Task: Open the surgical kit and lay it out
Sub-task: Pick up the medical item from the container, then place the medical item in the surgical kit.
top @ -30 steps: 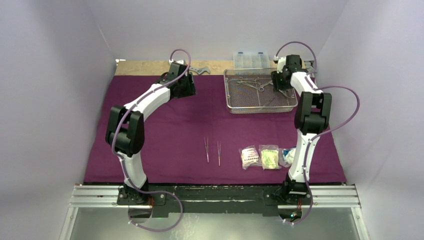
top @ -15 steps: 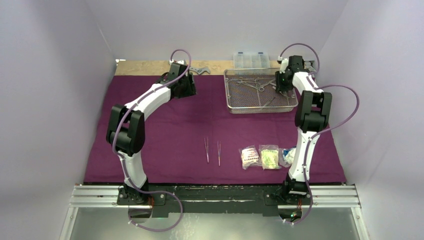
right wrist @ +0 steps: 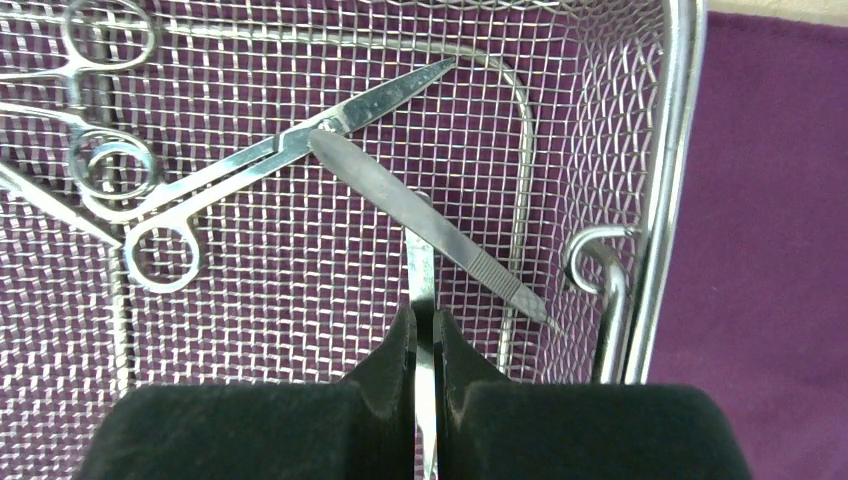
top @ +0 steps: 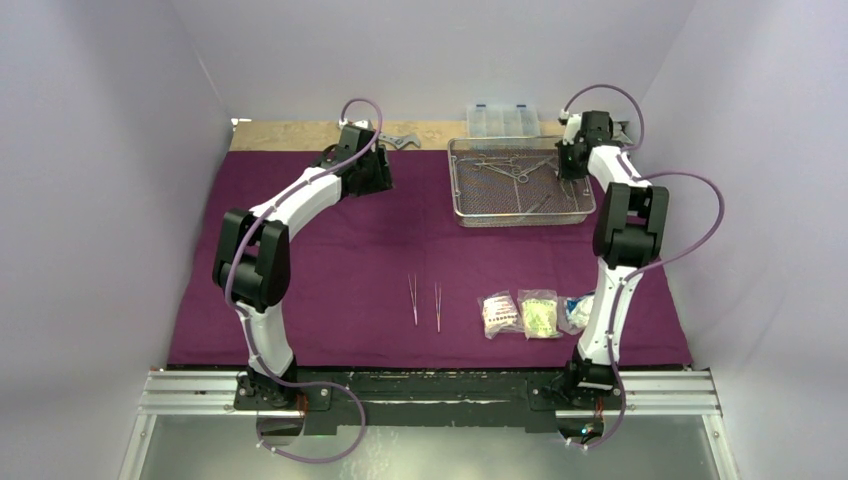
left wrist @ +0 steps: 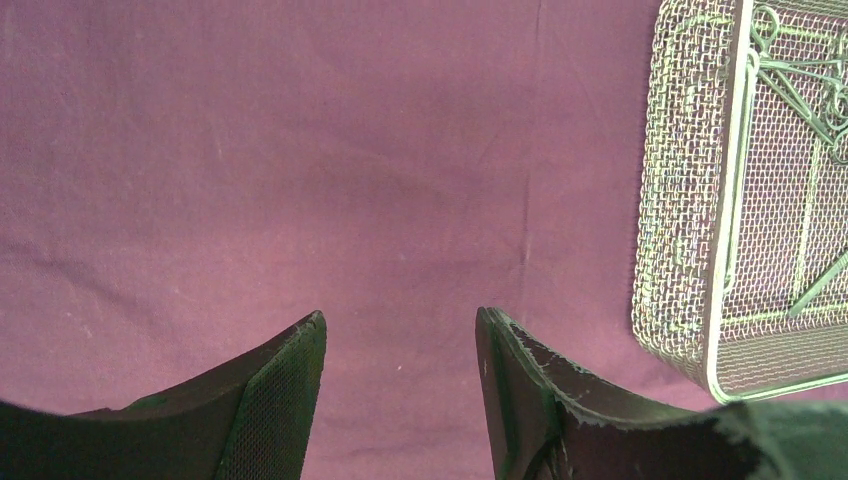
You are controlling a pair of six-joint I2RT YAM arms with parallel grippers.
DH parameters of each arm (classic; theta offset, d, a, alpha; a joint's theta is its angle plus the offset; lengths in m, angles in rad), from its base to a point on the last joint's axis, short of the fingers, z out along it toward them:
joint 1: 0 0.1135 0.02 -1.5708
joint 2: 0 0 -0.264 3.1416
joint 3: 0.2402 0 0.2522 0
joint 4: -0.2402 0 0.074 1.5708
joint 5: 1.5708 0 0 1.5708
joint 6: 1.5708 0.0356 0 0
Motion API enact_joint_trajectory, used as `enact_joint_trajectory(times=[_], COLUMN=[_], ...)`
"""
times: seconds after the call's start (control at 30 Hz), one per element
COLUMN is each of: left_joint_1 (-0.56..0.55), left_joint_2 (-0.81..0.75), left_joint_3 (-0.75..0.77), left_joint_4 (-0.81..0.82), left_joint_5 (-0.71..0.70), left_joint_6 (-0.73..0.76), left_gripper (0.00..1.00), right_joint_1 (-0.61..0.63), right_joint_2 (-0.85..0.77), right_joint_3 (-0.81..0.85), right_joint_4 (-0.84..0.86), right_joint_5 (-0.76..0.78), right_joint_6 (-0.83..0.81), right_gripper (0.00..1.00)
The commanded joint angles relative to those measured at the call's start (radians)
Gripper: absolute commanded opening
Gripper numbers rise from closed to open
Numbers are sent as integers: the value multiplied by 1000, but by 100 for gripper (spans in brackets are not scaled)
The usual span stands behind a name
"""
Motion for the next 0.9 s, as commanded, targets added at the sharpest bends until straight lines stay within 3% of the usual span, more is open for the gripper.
enact_joint_trajectory(times=[0.0,0.3,0.5,0.7,0.87], left_joint_1=[10,10,10,10,16], left_joint_2=[-14,-42,-79,-93,-116], left_joint_3=[38,36,49,150,232], left_joint_4=[41,50,63,65,1], left_joint_5=[12,16,44,297,300], left_joint_6=[-17,-11,5,37,23], left_gripper=[56,56,56,63,66], right_joint_1=[13,16,43,179,367], right_joint_2=[-140,-205,-269,-368,-473], right_joint_3=[-11,2,-80,-173,-266], right_joint_4=[97,130,239,384,542], right_joint_5=[-24,-196,-411,-521,-468], right_joint_6=[21,126,307,429,488], right_gripper=[0,0,0,0,0])
